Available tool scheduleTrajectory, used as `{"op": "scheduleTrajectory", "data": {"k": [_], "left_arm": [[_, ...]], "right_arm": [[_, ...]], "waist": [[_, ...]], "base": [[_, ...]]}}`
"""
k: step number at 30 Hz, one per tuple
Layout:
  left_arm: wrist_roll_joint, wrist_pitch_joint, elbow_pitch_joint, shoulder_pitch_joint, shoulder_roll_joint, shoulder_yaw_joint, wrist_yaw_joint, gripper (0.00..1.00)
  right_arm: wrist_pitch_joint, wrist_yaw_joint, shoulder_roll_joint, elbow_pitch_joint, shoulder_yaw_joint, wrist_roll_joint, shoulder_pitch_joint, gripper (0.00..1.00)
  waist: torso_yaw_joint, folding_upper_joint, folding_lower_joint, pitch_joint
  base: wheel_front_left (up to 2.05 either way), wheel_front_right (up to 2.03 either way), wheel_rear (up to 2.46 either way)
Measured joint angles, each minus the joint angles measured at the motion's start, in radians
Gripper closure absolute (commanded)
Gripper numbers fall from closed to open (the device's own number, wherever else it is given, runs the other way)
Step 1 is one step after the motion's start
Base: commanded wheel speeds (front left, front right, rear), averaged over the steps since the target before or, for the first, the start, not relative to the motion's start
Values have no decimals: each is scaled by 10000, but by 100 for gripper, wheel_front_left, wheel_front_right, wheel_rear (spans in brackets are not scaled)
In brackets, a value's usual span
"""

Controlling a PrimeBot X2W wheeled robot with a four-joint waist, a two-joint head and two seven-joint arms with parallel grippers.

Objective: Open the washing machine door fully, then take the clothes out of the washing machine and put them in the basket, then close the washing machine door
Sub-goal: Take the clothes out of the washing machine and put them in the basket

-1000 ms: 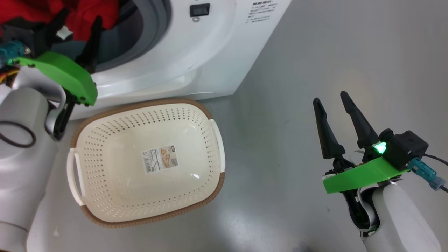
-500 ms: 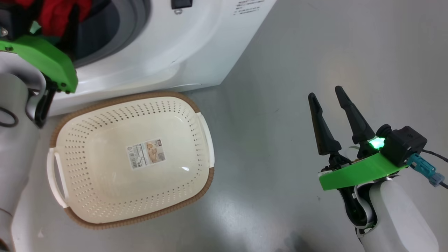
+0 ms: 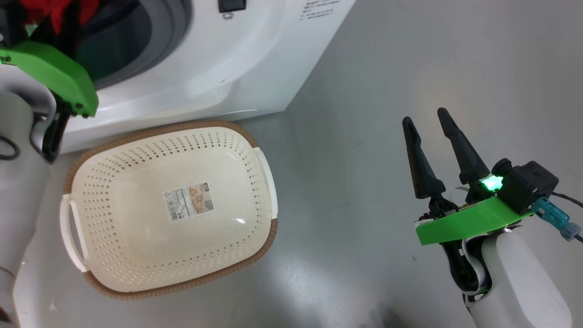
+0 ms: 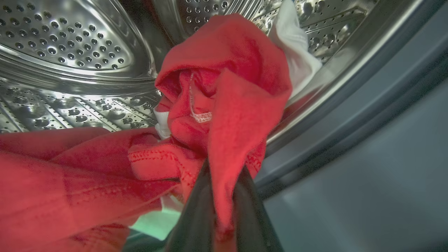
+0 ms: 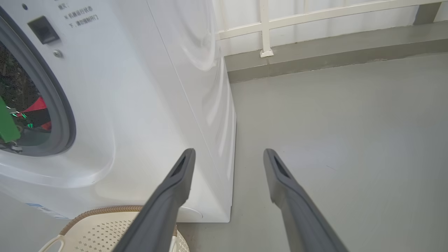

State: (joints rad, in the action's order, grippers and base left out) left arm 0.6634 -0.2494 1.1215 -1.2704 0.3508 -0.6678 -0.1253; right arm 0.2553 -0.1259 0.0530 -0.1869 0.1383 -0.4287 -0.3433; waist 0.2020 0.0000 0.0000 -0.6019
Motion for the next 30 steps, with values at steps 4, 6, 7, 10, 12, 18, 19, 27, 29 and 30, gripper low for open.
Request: {"op": "scheduleTrajectory", "data": {"k": [4,6,7,10,12,18,19,27,29,30], "left_arm": [[130,-2,-529,126,33,529,4,100],[123,-4,-759,239,35,713,17,100],[117,-4,-1007,402,35,947,29,100],[-159,-4,-1735,1067,21,1636,136,100],[-378,-2,-2188,1564,-4,2117,213,100],[-1126,-4,-3434,2892,-368,3517,291,100],[-1379,-4,-3804,3291,-527,3977,290,100],[-2370,-2,-5382,4603,-1279,5528,142,100],[-2564,-4,-5791,4916,-1444,5864,102,100],[-2671,-2,-5990,5075,-1532,6011,90,100]], "right_arm": [[0,0,-2,-12,-4,84,1,0],[0,0,-2,-17,-12,92,1,0],[0,0,-2,-31,-17,92,3,0],[0,0,0,-46,-88,178,13,0],[0,0,-2,-48,-136,196,44,0],[0,0,-2,-71,-267,314,155,0],[0,0,0,-71,-291,328,173,0],[0,0,-2,-100,-502,614,531,0],[0,0,0,-100,-573,625,537,0],[0,0,0,-100,-596,642,547,0]], "waist": [[-116,0,0,153],[-148,0,0,199],[-179,0,0,252],[-286,0,0,417],[-372,0,0,525],[-620,0,0,841],[-701,0,0,941],[-1076,0,0,1259],[-1163,0,0,1337],[-1205,0,0,1377]], "base": [[0,0,0],[0,0,0],[0,0,0],[0,0,0],[0,0,0],[0,0,0],[0,0,0],[0,0,0],[0,0,0],[0,0,0]]}}
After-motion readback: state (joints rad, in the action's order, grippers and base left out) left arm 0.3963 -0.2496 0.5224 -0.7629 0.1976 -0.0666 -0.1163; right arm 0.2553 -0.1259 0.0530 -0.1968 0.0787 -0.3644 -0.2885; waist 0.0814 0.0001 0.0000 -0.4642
